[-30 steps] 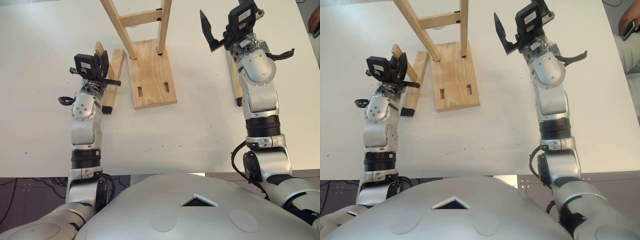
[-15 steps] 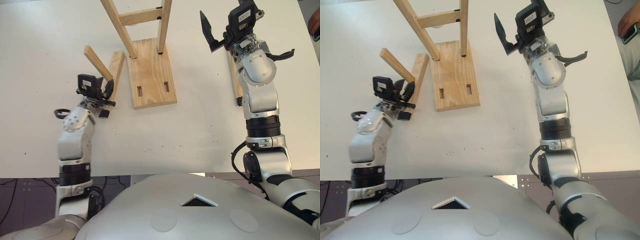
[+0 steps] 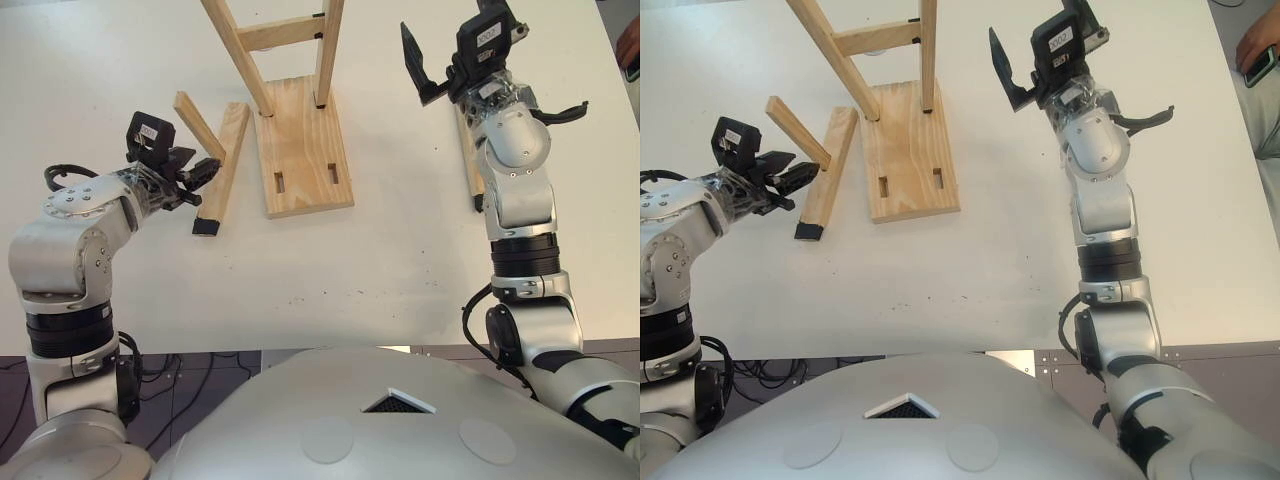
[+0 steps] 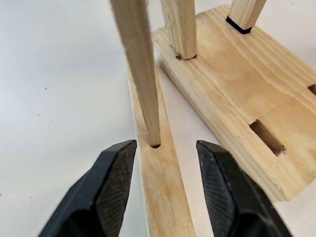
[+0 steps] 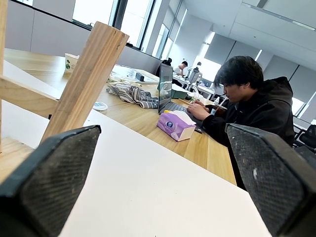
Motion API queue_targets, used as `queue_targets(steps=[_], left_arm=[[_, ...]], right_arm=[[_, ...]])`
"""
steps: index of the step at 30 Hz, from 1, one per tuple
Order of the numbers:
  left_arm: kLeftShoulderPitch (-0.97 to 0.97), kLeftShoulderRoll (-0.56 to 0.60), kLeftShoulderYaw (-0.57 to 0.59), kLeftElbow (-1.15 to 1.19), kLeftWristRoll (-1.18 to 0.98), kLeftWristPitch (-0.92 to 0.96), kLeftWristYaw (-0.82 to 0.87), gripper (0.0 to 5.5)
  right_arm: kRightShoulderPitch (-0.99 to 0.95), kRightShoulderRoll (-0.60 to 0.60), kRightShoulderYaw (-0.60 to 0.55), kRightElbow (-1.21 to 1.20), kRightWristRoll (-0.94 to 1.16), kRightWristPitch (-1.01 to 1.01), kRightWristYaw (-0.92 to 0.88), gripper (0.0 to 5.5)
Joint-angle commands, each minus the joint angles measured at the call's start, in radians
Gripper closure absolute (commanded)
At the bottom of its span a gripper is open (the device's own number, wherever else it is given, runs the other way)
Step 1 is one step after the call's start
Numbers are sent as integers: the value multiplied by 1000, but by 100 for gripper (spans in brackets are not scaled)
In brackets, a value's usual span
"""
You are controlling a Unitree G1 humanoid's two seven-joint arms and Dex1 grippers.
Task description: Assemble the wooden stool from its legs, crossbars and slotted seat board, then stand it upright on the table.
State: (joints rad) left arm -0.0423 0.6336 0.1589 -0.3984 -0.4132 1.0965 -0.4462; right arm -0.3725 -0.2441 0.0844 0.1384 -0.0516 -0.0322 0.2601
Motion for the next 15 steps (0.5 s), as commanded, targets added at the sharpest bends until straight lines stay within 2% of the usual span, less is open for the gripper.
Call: queue_targets(steps=[1,6,12,15], left_arm=[[26,22,-40,24,30,-7,3,329],[89,-13,-99,118,87,-106,22,253],[133,-47,-155,190,134,-193,26,253],[146,-48,-155,219,158,-234,30,292]], right_arm=[[-4,9,10,-6,-12,13,-1,84],[-10,7,13,2,-9,7,4,84],[-13,5,16,9,-10,2,7,84],[-15,3,15,10,-9,0,7,84]])
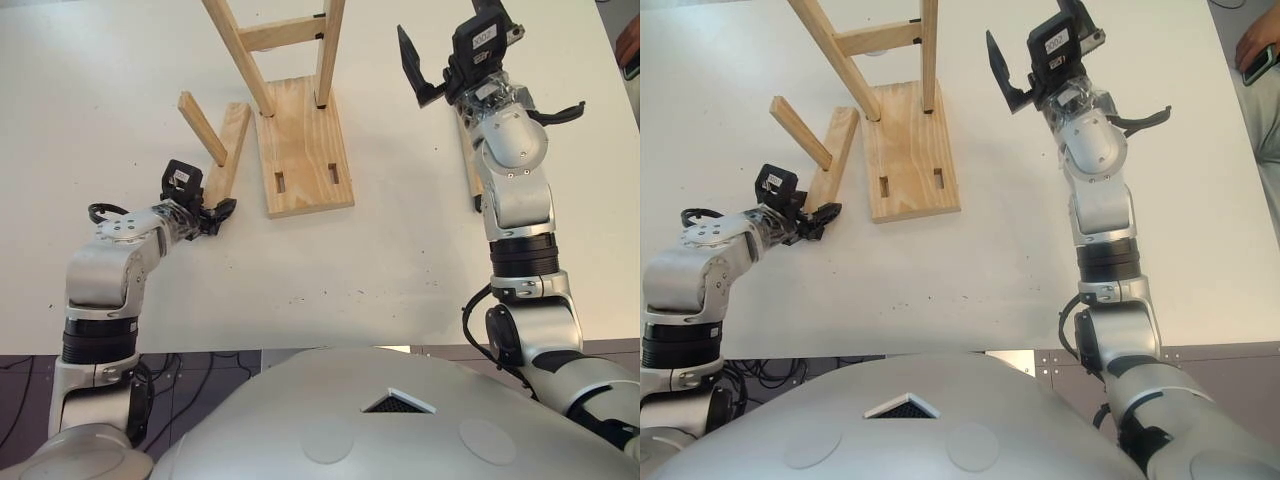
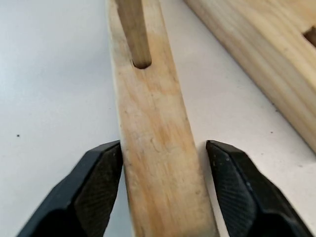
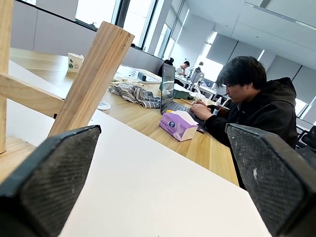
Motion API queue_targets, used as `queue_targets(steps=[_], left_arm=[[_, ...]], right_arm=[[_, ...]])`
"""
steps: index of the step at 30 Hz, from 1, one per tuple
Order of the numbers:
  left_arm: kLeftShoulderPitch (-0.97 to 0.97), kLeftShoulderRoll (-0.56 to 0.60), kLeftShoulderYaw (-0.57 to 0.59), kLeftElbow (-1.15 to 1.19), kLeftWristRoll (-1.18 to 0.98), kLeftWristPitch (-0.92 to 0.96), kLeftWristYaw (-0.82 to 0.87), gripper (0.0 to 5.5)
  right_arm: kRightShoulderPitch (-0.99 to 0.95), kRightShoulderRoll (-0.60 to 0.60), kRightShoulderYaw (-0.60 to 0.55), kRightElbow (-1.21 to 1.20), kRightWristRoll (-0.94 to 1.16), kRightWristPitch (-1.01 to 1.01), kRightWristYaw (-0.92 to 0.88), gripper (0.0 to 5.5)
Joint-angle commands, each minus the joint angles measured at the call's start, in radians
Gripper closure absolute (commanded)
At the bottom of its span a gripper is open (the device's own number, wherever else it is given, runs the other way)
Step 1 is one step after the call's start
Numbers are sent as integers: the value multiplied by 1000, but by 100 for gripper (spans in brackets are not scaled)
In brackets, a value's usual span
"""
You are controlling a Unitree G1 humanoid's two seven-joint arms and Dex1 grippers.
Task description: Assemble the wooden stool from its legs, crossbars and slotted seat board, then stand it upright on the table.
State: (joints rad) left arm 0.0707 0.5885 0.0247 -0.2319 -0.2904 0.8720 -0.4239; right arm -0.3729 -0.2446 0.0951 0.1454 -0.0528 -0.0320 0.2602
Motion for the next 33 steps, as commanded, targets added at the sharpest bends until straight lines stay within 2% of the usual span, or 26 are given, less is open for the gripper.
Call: queue_targets(steps=[1,5,12,16,21,24,28,33], left_arm=[[37,-5,-17,61,36,-16,10,307],[42,-34,25,104,29,-60,18,345],[8,-142,205,130,-59,-262,21,347],[-77,-252,359,146,-181,-388,64,348],[-132,-331,409,-10,-370,-414,59,348],[-230,-345,434,-106,-549,-363,111,348],[-353,-320,423,-188,-819,-263,154,349],[-399,-268,311,-235,-1005,-136,103,349]], right_arm=[[-15,2,2,4,-7,-1,8,84],[-26,1,-19,12,17,12,10,84],[-113,-18,-120,61,169,111,93,84],[-181,-36,-126,108,201,151,163,84],[-262,-31,-158,130,279,237,249,84],[-358,-25,-223,162,411,391,305,84],[-500,-51,-312,194,673,756,435,84],[-605,-110,-401,109,1042,1192,602,11]])
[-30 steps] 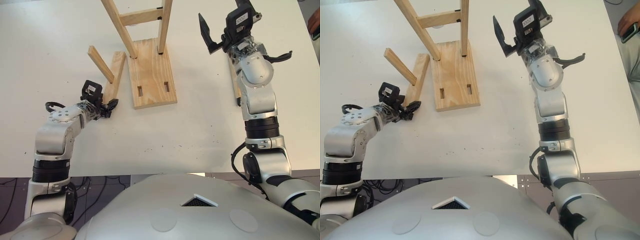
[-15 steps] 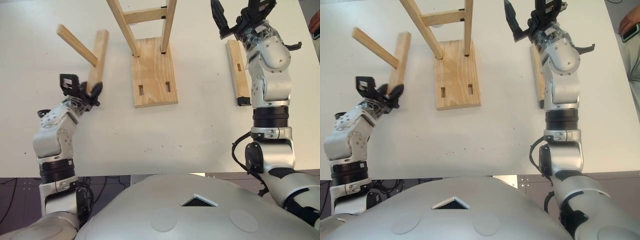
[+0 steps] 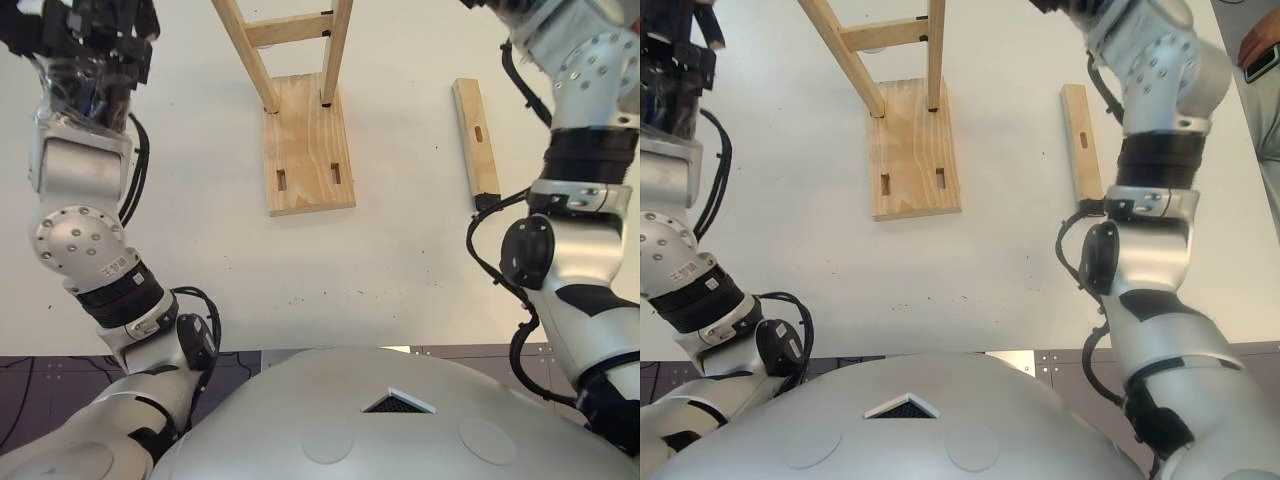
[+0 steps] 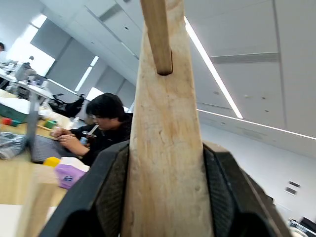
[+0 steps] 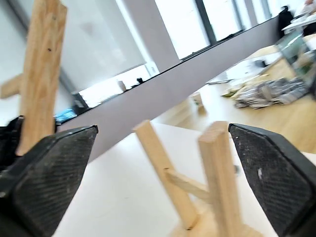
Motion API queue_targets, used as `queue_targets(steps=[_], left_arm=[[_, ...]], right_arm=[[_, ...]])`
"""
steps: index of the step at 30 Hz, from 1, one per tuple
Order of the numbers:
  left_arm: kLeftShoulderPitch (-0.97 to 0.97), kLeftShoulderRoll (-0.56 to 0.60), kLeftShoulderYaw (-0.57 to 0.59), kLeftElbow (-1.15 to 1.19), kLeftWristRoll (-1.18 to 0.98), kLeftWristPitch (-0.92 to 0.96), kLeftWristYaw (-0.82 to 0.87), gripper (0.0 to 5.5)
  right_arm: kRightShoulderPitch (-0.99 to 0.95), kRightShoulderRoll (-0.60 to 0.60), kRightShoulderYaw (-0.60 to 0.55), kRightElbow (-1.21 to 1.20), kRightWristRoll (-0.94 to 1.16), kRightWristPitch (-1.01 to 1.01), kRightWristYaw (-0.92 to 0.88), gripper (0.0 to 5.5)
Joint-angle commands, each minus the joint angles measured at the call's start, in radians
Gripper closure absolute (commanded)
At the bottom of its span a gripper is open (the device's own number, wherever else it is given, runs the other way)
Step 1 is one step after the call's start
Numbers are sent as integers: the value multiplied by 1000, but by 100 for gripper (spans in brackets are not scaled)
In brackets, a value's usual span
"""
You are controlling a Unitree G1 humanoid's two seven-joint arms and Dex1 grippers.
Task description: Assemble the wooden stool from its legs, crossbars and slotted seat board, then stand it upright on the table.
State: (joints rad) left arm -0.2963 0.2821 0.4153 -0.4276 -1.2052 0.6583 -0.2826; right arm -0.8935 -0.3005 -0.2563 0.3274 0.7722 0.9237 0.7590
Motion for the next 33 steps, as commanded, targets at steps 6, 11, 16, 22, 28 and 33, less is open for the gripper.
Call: queue_targets(steps=[6,11,16,22,28,33], left_arm=[[-17,91,-156,-27,-104,124,-90,349],[27,142,-193,-41,-117,159,-158,349],[65,169,-225,-50,-118,178,-209,349],[108,196,-229,-52,-131,193,-255,349],[121,193,-254,-55,-120,191,-279,349],[120,187,-250,-42,-108,174,-277,349]], right_arm=[[-140,-82,-54,-17,277,313,131,10],[-72,-77,-34,-24,255,300,120,10],[-88,-70,-92,16,299,329,103,10],[-104,-85,-120,25,363,382,120,64],[-93,-84,-103,13,365,385,126,160],[-80,-107,-62,-13,340,376,165,254]])
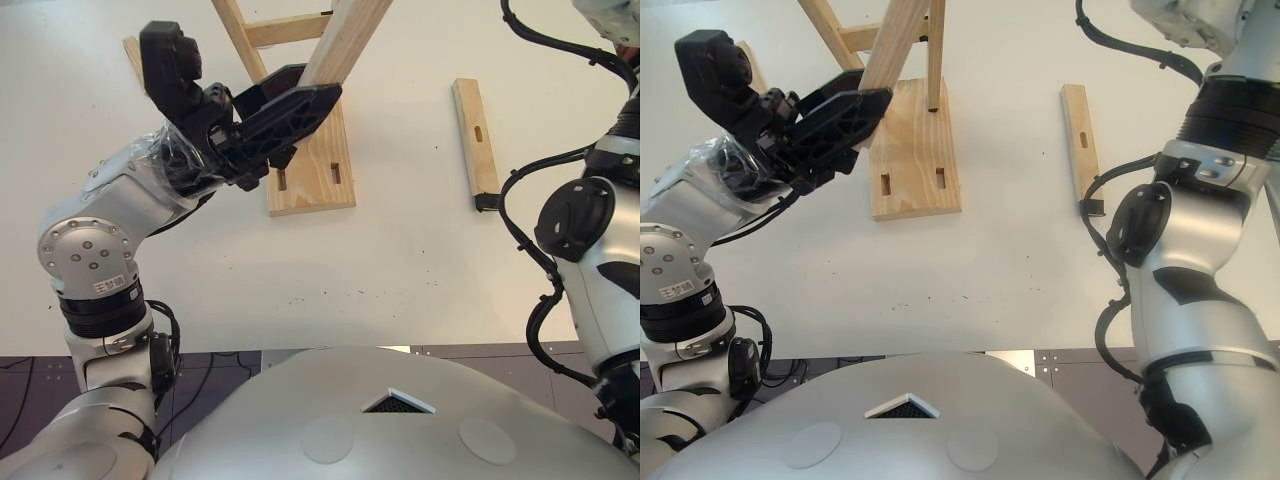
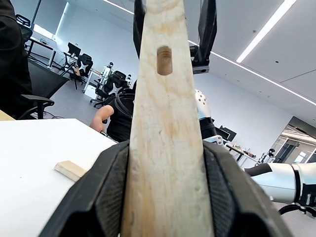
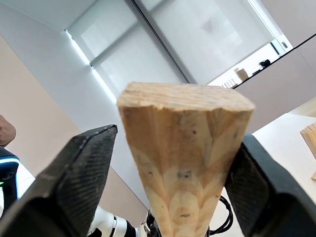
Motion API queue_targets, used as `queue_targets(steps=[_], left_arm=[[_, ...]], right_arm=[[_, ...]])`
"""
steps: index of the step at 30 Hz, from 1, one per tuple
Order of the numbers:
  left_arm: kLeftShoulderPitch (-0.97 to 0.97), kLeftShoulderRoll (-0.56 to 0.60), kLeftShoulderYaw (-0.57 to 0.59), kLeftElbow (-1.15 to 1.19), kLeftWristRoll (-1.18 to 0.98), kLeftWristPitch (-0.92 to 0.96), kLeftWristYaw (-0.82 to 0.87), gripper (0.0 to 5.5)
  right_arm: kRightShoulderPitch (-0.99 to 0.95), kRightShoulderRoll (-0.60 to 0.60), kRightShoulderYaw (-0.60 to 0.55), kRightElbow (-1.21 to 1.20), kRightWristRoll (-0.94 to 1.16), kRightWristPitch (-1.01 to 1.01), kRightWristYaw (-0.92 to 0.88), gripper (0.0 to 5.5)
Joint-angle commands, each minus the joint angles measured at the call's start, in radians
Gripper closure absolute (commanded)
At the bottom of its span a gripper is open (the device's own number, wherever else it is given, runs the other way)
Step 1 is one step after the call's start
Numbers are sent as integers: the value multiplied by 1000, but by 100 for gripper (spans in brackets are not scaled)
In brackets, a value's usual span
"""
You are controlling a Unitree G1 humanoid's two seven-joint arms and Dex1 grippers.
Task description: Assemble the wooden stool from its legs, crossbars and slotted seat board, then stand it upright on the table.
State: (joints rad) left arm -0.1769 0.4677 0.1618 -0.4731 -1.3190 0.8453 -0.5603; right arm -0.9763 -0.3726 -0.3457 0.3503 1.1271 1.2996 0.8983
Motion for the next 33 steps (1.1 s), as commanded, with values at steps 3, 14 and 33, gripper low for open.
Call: queue_targets(steps=[3,14,33], left_arm=[[2,-1,6,14,23,-23,-8,349],[-9,-26,-15,77,172,-78,5,261],[-85,-9,-104,336,558,-131,148,200]], right_arm=[[-1,-42,37,-47,-25,-10,40,301],[50,-80,264,-200,-268,-276,90,345],[341,-100,424,-199,-596,-737,258,346]])
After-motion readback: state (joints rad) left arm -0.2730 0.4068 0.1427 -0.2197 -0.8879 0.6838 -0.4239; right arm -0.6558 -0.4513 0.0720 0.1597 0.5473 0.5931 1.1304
